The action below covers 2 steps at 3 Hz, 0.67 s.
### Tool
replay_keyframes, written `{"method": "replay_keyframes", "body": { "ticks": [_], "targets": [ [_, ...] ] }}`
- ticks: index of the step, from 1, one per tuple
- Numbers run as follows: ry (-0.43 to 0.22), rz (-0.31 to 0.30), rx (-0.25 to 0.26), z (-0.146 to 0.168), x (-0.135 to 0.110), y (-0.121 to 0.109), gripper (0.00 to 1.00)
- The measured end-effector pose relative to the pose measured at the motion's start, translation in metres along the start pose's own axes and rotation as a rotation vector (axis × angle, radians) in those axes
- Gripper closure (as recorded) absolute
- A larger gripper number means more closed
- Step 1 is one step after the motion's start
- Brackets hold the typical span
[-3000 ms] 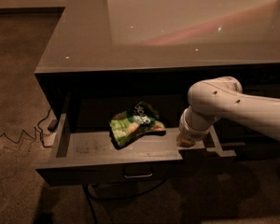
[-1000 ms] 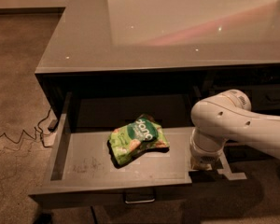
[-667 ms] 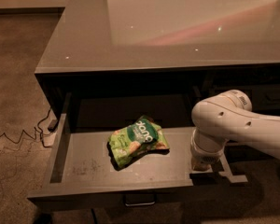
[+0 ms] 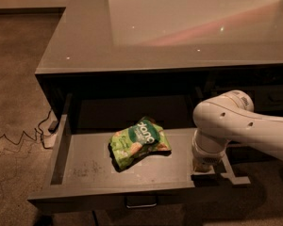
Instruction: Open top drawer
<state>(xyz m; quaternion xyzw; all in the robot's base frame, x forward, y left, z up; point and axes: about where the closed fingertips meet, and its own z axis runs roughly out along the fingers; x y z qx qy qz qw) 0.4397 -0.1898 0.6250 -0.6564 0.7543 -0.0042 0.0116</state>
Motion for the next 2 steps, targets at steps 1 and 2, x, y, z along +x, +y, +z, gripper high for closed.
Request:
{"method": "replay_keyframes", "body": {
  "ticks": [1, 2],
  "targets": [
    [0.0, 0.0, 0.0, 0.0, 0.0, 0.0, 0.12],
    [0.0, 0.0, 0.0, 0.0, 0.0, 0.0, 0.0]
  ]
}}
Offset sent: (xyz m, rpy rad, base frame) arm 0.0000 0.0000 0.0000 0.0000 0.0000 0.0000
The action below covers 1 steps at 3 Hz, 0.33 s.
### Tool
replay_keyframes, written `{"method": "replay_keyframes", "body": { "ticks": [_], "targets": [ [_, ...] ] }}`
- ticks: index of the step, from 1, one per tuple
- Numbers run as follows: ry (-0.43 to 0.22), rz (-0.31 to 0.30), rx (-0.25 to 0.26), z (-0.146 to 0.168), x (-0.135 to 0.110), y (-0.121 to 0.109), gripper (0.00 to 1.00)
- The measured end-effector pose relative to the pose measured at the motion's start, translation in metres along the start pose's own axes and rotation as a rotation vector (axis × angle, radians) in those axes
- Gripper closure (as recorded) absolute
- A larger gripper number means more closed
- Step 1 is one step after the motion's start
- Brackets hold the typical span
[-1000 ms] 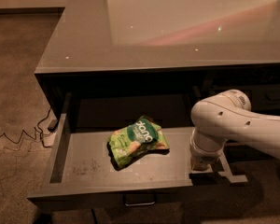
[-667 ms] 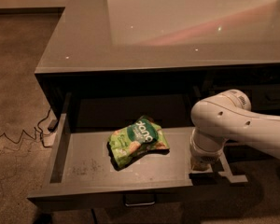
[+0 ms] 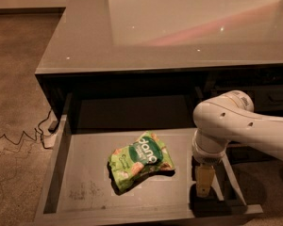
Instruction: Open top drawer
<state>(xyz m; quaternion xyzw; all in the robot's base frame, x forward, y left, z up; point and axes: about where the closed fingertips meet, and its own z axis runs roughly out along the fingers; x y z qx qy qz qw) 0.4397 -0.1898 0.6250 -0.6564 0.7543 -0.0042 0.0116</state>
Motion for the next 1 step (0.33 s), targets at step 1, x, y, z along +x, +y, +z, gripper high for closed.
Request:
{"method": "replay_keyframes", "body": {
  "ticks": [1],
  "targets": [
    [0.0, 0.0, 0.0, 0.0, 0.0, 0.0, 0.0]
  ]
}}
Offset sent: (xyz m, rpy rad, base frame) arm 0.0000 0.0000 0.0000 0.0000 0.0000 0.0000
